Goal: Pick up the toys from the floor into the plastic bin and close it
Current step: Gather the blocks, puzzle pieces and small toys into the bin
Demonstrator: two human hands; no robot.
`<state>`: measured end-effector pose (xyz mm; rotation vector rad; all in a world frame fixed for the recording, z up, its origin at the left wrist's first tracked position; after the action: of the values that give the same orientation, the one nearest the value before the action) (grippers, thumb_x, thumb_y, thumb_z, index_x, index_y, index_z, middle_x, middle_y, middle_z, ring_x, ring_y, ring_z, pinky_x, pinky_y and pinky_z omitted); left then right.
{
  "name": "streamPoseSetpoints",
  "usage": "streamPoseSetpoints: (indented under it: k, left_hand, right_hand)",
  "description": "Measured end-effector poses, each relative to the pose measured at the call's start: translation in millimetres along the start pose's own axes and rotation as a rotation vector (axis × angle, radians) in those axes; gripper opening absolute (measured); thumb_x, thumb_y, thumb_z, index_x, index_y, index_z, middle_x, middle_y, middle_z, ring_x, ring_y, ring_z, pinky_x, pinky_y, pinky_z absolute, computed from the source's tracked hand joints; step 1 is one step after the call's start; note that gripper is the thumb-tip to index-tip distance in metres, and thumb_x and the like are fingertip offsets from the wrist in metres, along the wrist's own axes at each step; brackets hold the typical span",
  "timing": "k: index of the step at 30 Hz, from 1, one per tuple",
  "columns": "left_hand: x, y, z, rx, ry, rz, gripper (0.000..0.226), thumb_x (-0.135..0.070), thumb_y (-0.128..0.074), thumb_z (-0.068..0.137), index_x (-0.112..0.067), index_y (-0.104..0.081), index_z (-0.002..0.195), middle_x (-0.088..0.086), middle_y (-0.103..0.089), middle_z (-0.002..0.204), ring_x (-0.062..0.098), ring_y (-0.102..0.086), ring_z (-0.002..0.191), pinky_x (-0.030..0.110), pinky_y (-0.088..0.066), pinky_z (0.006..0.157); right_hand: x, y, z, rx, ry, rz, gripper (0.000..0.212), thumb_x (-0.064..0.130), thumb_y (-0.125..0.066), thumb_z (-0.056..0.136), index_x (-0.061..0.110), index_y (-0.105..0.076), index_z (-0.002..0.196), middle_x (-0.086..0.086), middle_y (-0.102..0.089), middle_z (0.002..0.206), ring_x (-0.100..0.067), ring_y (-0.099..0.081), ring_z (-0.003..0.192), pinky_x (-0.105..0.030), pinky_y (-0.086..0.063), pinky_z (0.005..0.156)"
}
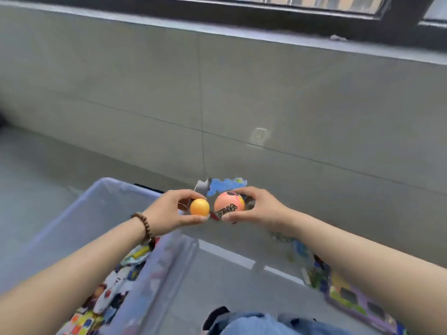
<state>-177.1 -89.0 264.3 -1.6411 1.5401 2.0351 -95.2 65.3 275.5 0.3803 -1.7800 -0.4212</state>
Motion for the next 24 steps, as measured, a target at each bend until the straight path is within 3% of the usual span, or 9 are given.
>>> streamPoseSetpoints:
  k: [4,6,7,9,11,13,15,19,24]
  left_hand:
    - [70.8,69.3,-63.6,-0.103,0.168,0.011,0.046,-0.053,-0.081,0.056,-0.035,-0.063,0.095,-0.013,-0.071,0.088,0.0,-0.065,0.083,0.027,-0.053,0.085]
    - [104.8,86.5,-88.3,-0.122,0.263,0.006,0.065,-0.069,-0.075,0.045,-0.034,-0.062,0.099,-0.011,-0.07,0.096,0.0,-0.064,0.088,0.029,-0.053,0.088]
    - [121.0,90.4,-97.4,-0.118,0.316,0.013,0.08,-0.078,-0.069,0.041,-0.034,-0.06,0.107,-0.01,-0.067,0.109,0.003,-0.062,0.1,0.03,-0.051,0.092]
    - [151.1,90.6,-109.1,-0.073,0.439,0.073,0.103,-0.083,-0.059,0.044,-0.034,-0.043,0.133,-0.004,-0.045,0.142,0.015,-0.042,0.131,0.036,-0.038,0.107]
    - [168.1,86.5,-108.6,-0.038,0.522,0.142,0.108,-0.079,-0.054,0.054,-0.035,-0.02,0.146,0.001,-0.013,0.157,0.019,-0.012,0.145,0.04,-0.021,0.116]
    - [167.7,80.2,-93.3,-0.032,0.526,0.224,0.105,-0.075,-0.052,0.061,-0.037,-0.007,0.148,0.001,0.006,0.158,0.021,0.002,0.146,0.043,-0.013,0.118]
    - [152.6,67.3,-64.0,-0.012,0.462,0.324,0.109,-0.082,-0.05,0.061,-0.037,-0.003,0.148,-0.001,0.011,0.158,0.022,0.007,0.146,0.044,-0.009,0.118]
    - [103.6,10.3,13.2,0.041,0.258,0.451,0.104,-0.084,-0.036,0.062,-0.033,-0.008,0.149,0.0,0.004,0.158,0.022,0.001,0.146,0.041,-0.007,0.118]
    - [55.6,-113.0,94.2,0.178,0.093,0.46,0.087,-0.071,-0.044,0.078,-0.029,-0.016,0.148,0.004,-0.004,0.158,0.023,-0.006,0.145,0.037,-0.009,0.118]
  right_hand:
    - [44.3,-94.1,45.3,0.156,0.033,0.036,0.044,0.02,-0.081,0.071,0.019,-0.064,0.112,0.011,-0.065,0.089,0.012,-0.059,0.067,0.0,-0.043,0.063]
    - [53.0,-139.7,64.5,0.229,0.032,0.033,0.049,0.023,-0.079,0.074,0.018,-0.06,0.119,0.003,-0.065,0.104,0.002,-0.062,0.085,-0.003,-0.044,0.07]
    - [53.3,-157.5,74.4,0.233,0.037,-0.018,0.056,0.028,-0.077,0.076,0.019,-0.055,0.127,0.0,-0.06,0.118,-0.005,-0.058,0.101,-0.008,-0.044,0.081]
    - [46.2,-177.8,90.9,0.198,0.052,-0.178,0.068,0.04,-0.07,0.081,0.022,-0.04,0.14,-0.002,-0.04,0.142,-0.015,-0.038,0.131,-0.023,-0.034,0.106]
    - [31.2,-177.7,98.4,0.182,0.036,-0.235,0.074,0.045,-0.065,0.082,0.024,-0.032,0.144,-0.003,-0.025,0.15,-0.016,-0.026,0.139,-0.028,-0.024,0.112]
    - [13.1,-159.5,97.6,0.195,0.032,-0.25,0.074,0.045,-0.065,0.082,0.024,-0.031,0.145,-0.001,-0.02,0.152,-0.014,-0.024,0.14,-0.024,-0.023,0.111]
    - [-10.8,-123.1,93.0,0.188,0.016,-0.303,0.075,0.045,-0.066,0.081,0.025,-0.031,0.145,0.002,-0.02,0.151,-0.012,-0.022,0.142,-0.019,-0.022,0.109]
    - [-83.5,-24.1,65.4,0.139,-0.125,-0.457,0.076,0.043,-0.067,0.081,0.024,-0.031,0.145,-0.001,-0.028,0.151,-0.014,-0.026,0.139,-0.015,-0.019,0.105]
    - [-207.1,78.5,5.1,-0.009,-0.402,-0.458,0.071,0.034,-0.074,0.077,0.016,-0.043,0.137,-0.004,-0.042,0.142,-0.02,-0.04,0.131,-0.021,-0.029,0.103]
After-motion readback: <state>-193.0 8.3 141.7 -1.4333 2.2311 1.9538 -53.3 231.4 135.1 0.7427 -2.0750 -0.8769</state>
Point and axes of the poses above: each hand's wrist, its own z-axis towards the middle knuckle, its own y-axis out of the back of the hand, x = y × z, the point moved 8 cm from there along z, towards the middle knuckle
